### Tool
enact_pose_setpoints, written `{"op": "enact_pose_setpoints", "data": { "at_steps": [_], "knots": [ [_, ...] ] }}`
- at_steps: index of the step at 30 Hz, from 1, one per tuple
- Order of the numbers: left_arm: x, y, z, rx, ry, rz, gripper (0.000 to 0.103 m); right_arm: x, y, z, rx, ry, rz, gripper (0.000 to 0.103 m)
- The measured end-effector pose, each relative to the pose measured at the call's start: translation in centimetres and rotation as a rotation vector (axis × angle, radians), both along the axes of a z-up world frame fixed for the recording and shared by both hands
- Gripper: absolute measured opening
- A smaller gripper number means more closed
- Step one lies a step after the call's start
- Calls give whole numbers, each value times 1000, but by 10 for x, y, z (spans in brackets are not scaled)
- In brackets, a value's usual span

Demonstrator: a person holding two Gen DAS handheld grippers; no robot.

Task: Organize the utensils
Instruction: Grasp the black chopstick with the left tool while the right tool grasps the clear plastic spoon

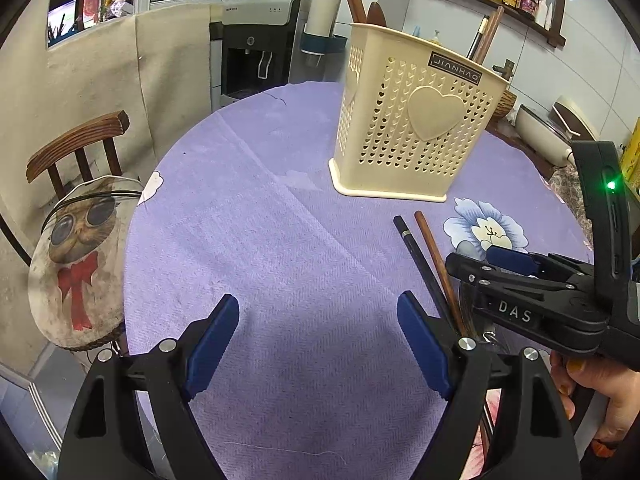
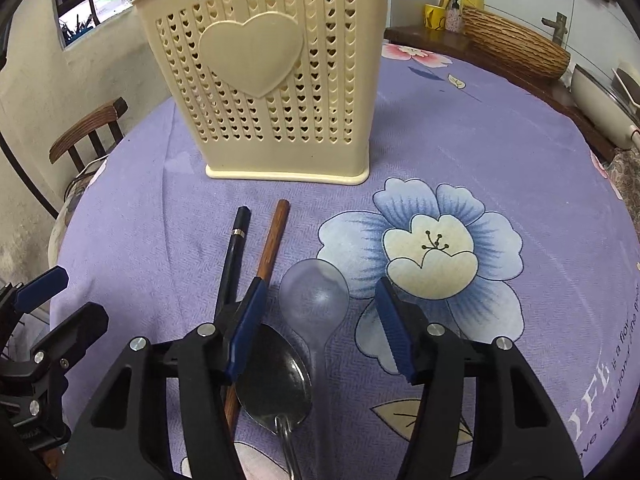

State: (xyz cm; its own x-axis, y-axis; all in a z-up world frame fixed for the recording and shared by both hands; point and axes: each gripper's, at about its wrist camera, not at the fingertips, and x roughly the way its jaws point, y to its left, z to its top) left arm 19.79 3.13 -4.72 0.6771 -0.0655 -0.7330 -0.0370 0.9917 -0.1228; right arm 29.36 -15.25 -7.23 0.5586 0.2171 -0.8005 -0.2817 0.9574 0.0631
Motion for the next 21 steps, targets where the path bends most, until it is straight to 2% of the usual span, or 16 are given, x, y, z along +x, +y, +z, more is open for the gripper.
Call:
{"op": "enact_pose_setpoints", "data": {
  "at_steps": [1, 4, 7, 17, 19, 21],
  "knots": [
    [0, 0, 0, 1, 0, -1, 79, 0, 0, 0, -3, -1, -1, 56],
    [0, 0, 0, -3, 0, 1, 79, 1, 1, -3, -24, 5, 2, 43],
    [0, 0, 1, -6, -1, 3, 79, 2, -1, -2, -25, 1, 1, 38],
    [8, -10, 2, -20, 7, -28, 79, 1, -32, -2, -35, -4, -23, 37],
    [14, -14, 2, -30, 16, -44, 74, 1, -43, -2, -20, -1, -41, 37],
    [23, -21, 1, -50, 36, -68, 65, 1, -53, -2, -3, 3, -61, 37]
  ]
}}
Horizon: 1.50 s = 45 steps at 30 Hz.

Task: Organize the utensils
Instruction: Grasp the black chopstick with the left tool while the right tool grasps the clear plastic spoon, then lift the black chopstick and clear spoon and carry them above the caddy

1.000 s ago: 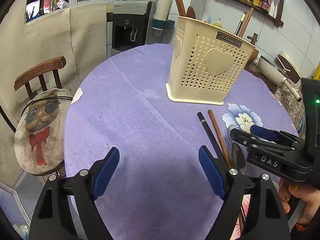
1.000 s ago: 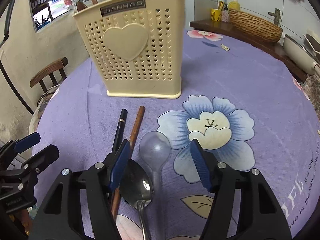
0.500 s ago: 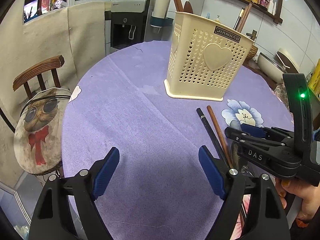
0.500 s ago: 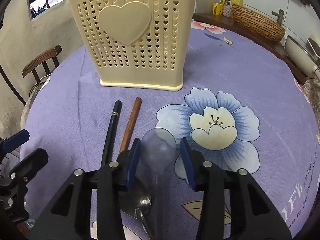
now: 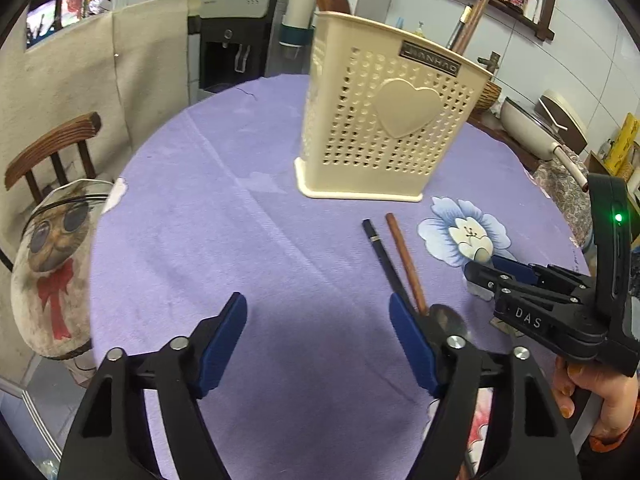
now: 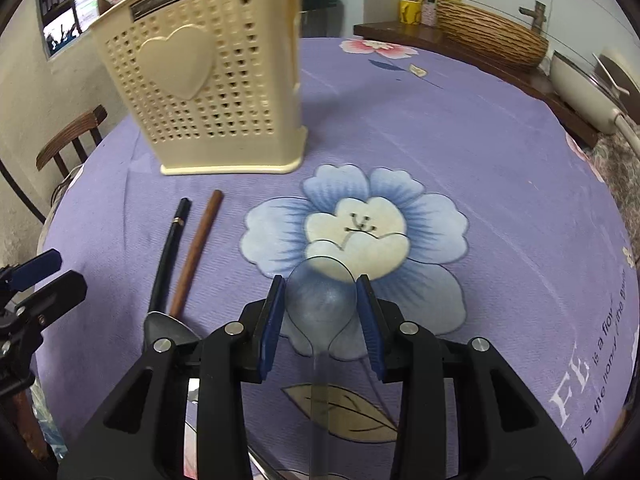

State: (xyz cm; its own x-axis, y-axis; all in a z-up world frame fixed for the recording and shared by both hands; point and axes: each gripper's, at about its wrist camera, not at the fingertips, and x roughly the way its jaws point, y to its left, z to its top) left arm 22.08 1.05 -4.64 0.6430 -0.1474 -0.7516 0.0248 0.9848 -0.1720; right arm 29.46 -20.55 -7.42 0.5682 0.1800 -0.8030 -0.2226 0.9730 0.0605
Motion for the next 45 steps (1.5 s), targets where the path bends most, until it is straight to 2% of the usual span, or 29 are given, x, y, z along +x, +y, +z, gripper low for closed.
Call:
{"op": "enact_pose_setpoints", "data": {
  "at_steps": [6, 13, 16, 18, 20, 31, 38, 45],
  "knots": [
    [27, -23, -9, -34, 68, -65, 46, -4, -9, 0, 11, -6, -14, 37],
    [42, -38, -17, -39, 122, -69, 30, -5, -9, -1, 10, -10, -13, 37],
    [45, -47, -18, -11, 122, -74, 29, -5, -8, -1, 6, -15, -13, 37],
    [47, -51, -18, 20, 122, -68, 19, -5, -8, -1, 6, -16, -14, 37],
    [49, -53, -18, 41, 122, -60, 15, -5, -8, -1, 5, -16, -13, 37],
    [58, -75, -18, 127, 120, -70, 13, -8, -4, -2, -21, -23, -6, 37],
    [62, -77, -20, 113, 106, -55, 10, -9, -3, -2, -29, -33, 1, 37],
    [59, -57, -19, 55, 109, -46, 8, -8, -15, 8, 79, -52, 3, 37]
  ]
}}
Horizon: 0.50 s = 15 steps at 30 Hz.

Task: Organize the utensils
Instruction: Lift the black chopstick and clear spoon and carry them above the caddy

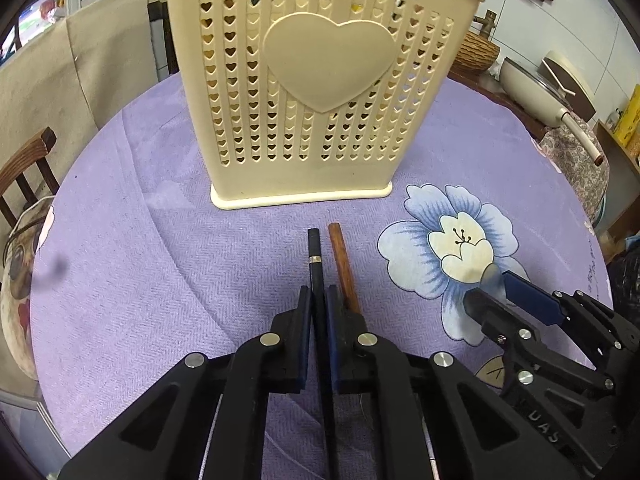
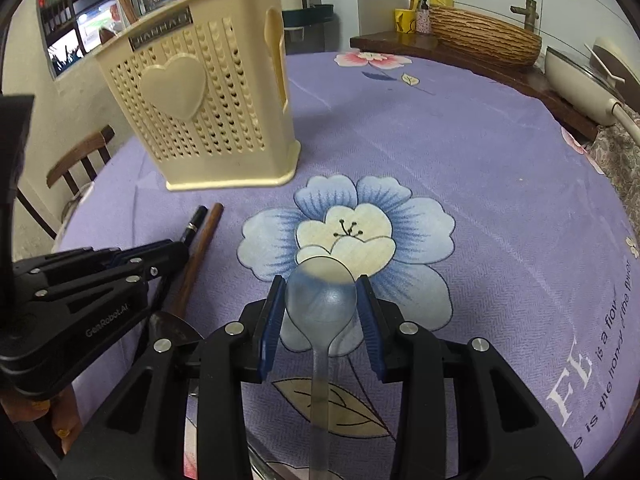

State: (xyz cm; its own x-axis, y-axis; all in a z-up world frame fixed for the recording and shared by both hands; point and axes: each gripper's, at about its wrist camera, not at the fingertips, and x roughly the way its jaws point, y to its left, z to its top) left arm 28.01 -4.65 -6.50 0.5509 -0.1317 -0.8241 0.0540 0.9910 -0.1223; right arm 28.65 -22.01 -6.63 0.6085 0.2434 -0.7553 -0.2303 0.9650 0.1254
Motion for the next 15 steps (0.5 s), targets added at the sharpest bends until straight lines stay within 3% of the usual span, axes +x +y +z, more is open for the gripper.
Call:
{"op": "enact_pose_setpoints", "data": {
  "at_steps": [8, 15],
  "knots": [
    [-8, 11, 17, -44, -55, 7, 7, -9, -8, 24, 73, -83, 13, 37],
    [-27, 27, 57, -95, -174, 18, 7, -24, -19, 55, 138, -171, 15, 37]
  ]
}}
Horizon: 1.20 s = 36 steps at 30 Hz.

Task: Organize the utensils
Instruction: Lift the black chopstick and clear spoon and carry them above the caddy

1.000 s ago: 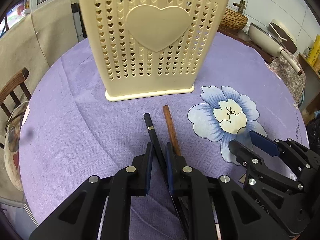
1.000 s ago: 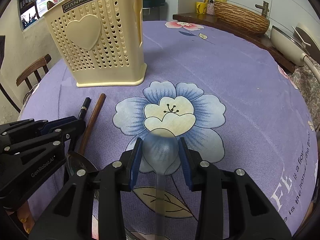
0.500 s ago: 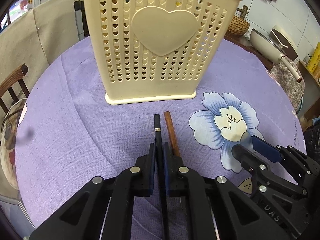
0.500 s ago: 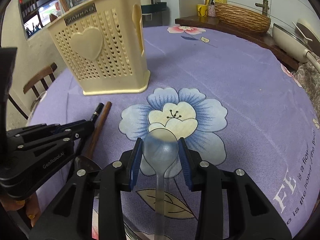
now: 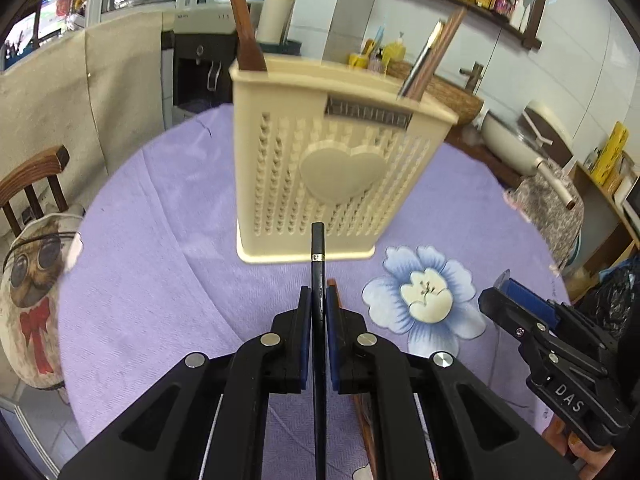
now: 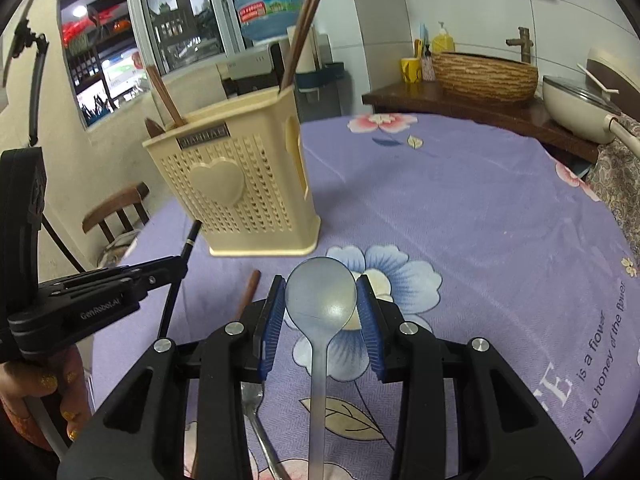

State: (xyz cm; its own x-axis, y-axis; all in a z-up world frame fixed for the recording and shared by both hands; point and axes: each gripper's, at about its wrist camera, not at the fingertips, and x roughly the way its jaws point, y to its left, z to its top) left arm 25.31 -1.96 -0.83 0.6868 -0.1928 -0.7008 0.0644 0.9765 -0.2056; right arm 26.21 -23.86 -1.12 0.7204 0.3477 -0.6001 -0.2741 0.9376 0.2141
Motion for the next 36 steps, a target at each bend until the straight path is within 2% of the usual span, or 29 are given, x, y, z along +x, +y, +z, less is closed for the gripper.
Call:
{"op": "enact_pose_setpoints", "data": {
  "at_steps": [10, 19, 36],
  "knots": [
    [-25, 9, 52, -36, -151, 17, 7, -12, -5, 27, 18, -71, -16, 37],
    [-32, 19, 66, -53, -187, 30, 7, -11, -5, 31, 12, -83, -20, 37],
    [-40, 31, 76, -73, -213, 34, 7, -13, -2, 33, 15, -99, -12, 37]
  ]
}}
